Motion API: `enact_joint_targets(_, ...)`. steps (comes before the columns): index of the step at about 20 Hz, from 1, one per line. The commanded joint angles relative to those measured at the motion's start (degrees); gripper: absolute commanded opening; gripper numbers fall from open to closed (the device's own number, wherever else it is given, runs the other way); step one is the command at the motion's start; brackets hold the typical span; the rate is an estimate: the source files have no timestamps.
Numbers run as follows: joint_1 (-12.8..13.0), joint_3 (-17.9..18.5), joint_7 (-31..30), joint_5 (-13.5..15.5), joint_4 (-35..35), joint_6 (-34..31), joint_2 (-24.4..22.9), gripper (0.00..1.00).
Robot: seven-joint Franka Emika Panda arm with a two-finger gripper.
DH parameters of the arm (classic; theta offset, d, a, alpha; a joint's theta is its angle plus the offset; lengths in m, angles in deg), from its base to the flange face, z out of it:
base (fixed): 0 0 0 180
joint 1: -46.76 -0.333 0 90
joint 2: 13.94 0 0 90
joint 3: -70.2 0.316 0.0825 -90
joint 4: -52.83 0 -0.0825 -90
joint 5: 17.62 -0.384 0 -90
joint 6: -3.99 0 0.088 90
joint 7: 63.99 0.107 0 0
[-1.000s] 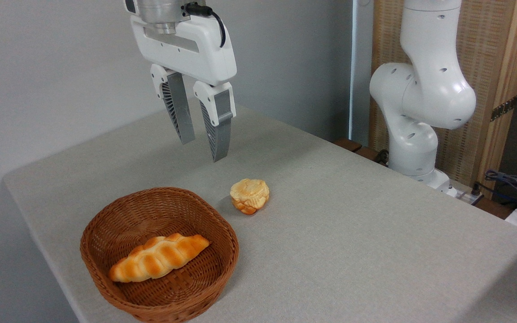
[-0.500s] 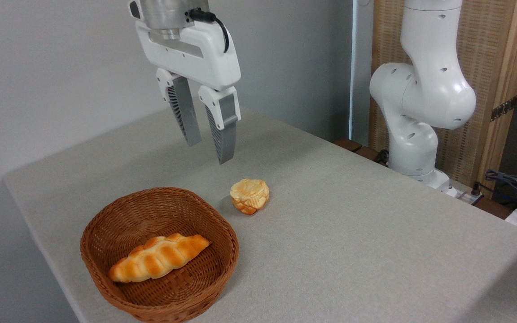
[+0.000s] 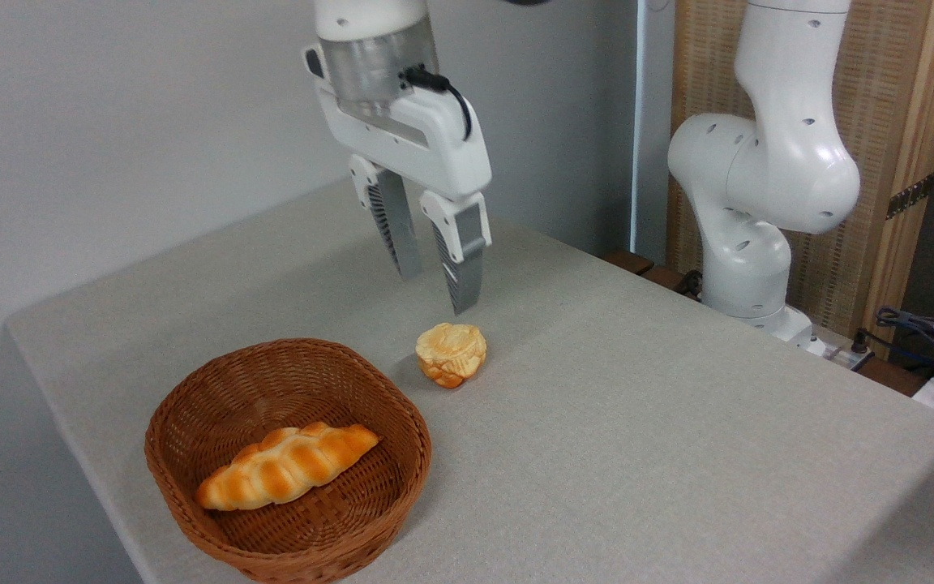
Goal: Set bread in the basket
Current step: 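Lower the open gripper around the round golden bun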
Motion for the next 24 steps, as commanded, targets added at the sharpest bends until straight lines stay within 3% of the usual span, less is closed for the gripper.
enact_joint_targets(1, 1.47, 0.46, 1.08, 0.29, 9.23, 3.86, -4.44, 1.00)
enact_joint_targets(6, 2.80, 0.20, 0.82, 1.78, 13.72, 8.34, -4.44, 1.00)
enact_joint_targets(8, 3.15, 0.20, 0.82, 4.94, 15.21, 10.44, -4.36, 1.00)
enact_joint_targets(12, 3.76, 0.02, 0.73, 8.02, 17.94, 14.31, -3.83, 1.00)
enact_joint_targets(24, 4.82, -1.65, 0.73, 8.29, 19.53, 16.87, -1.37, 1.00)
